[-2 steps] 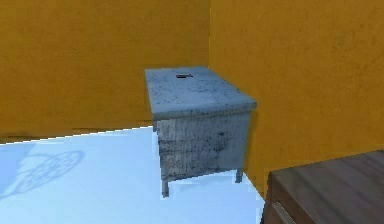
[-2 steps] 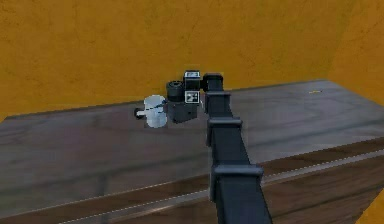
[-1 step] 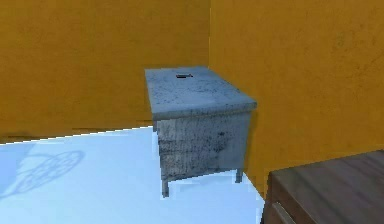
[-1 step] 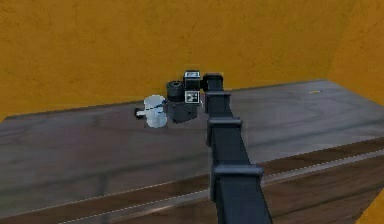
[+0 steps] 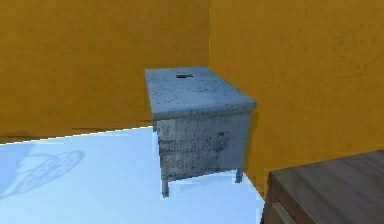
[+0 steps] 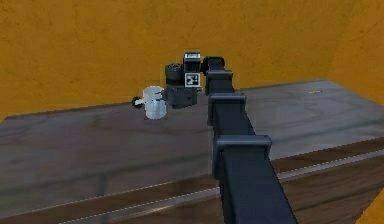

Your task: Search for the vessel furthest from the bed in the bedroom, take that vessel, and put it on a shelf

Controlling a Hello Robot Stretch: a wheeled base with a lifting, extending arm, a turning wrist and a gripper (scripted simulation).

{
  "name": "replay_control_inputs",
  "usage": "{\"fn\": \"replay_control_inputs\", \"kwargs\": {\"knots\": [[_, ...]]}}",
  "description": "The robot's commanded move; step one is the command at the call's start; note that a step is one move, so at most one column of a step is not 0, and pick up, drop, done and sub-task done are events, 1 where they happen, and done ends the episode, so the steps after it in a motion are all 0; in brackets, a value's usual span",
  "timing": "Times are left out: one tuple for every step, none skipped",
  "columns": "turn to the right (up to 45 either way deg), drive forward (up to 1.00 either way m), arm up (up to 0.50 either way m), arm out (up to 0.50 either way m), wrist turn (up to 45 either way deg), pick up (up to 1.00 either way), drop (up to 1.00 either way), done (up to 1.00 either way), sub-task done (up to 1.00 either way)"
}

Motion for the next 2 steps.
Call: {"fn": "replay_control_inputs", "kwargs": {"knots": [[0.0,0.0,0.0,0.0,-45.0,0.0,0.0,0.0,0.0],[0.0,0.0,0.0,0.0,-45.0,0.0,0.0,0.0,0.0]]}}
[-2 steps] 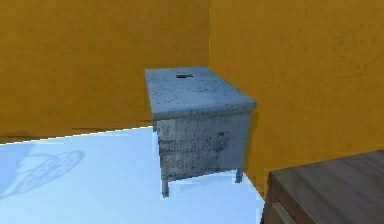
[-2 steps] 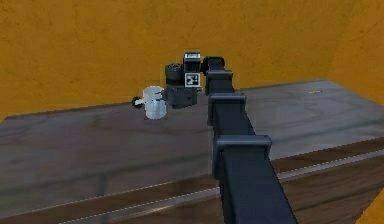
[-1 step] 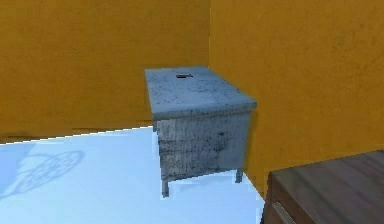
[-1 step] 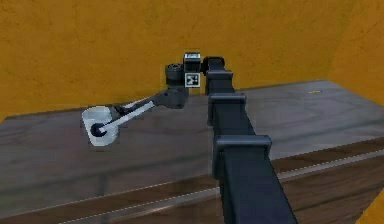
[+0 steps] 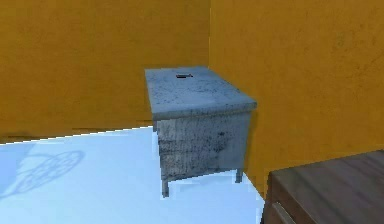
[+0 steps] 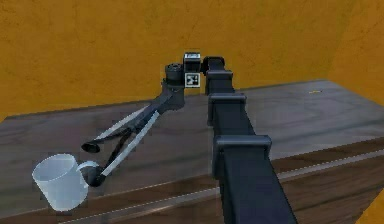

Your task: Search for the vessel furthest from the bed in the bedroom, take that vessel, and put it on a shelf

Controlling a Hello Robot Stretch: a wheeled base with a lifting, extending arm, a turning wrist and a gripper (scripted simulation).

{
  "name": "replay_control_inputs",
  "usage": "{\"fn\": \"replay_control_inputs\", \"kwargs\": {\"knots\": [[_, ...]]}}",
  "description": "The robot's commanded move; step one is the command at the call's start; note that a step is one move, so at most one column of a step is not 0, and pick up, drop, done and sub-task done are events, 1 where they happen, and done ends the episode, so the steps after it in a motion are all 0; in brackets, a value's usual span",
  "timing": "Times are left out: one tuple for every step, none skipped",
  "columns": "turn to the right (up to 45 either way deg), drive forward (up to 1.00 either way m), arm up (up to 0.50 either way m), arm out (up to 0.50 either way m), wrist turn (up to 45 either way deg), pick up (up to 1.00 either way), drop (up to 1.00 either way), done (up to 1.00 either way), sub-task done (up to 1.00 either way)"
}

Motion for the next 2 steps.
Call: {"fn": "replay_control_inputs", "kwargs": {"knots": [[0.0,0.0,0.0,0.0,-9.0,0.0,0.0,0.0,0.0],[0.0,0.0,0.0,-0.3,0.0,0.0,0.0,0.0,0.0]]}}
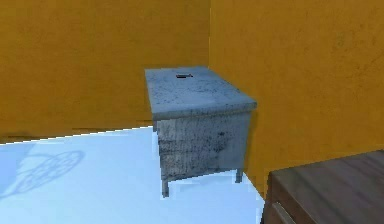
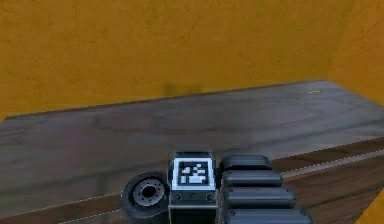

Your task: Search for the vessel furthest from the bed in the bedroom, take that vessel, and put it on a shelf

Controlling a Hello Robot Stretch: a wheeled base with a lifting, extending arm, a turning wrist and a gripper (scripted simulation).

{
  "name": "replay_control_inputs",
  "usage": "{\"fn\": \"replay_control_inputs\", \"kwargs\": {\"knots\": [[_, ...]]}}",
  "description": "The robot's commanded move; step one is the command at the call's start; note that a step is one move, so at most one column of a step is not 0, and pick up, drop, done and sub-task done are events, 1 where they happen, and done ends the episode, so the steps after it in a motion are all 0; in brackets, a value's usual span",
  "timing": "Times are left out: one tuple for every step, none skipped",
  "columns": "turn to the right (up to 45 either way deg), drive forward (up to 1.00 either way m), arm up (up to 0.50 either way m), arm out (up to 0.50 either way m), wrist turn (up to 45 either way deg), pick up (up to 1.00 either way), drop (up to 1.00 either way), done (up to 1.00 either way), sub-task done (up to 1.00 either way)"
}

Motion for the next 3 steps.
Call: {"fn": "replay_control_inputs", "kwargs": {"knots": [[-45.0,0.0,0.0,0.0,0.0,0.0,0.0,0.0,0.0],[-45.0,0.0,0.0,0.0,0.0,0.0,0.0,0.0,0.0],[-21.0,0.0,0.0,0.0,0.0,0.0,0.0,0.0,0.0]]}}
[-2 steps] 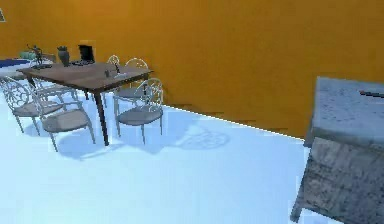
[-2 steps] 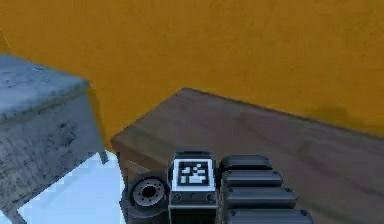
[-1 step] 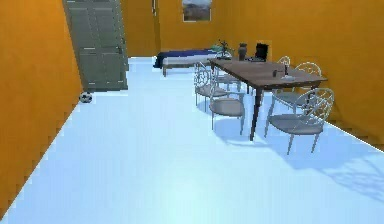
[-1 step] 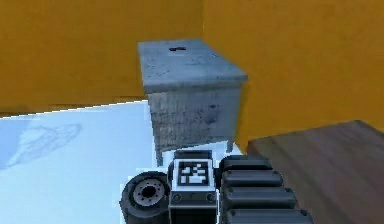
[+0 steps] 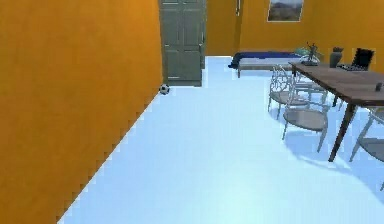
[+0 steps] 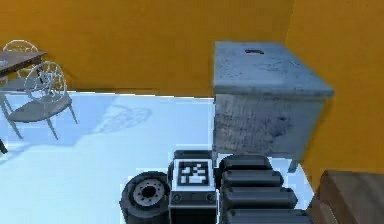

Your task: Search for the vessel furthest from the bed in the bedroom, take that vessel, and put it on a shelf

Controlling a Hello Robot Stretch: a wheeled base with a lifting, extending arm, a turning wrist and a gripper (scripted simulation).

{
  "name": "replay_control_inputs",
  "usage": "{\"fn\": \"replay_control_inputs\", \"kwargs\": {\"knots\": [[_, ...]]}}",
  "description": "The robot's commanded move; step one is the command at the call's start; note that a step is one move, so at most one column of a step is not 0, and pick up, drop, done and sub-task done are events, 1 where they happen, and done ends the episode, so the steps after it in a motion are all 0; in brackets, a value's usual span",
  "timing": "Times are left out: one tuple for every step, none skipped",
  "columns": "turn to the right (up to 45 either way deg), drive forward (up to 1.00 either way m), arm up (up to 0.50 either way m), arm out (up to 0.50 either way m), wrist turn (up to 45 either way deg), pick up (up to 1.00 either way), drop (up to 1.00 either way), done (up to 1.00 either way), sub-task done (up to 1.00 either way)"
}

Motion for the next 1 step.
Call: {"fn": "replay_control_inputs", "kwargs": {"knots": [[0.0,0.25,0.0,0.0,0.0,0.0,0.0,0.0,0.0]]}}
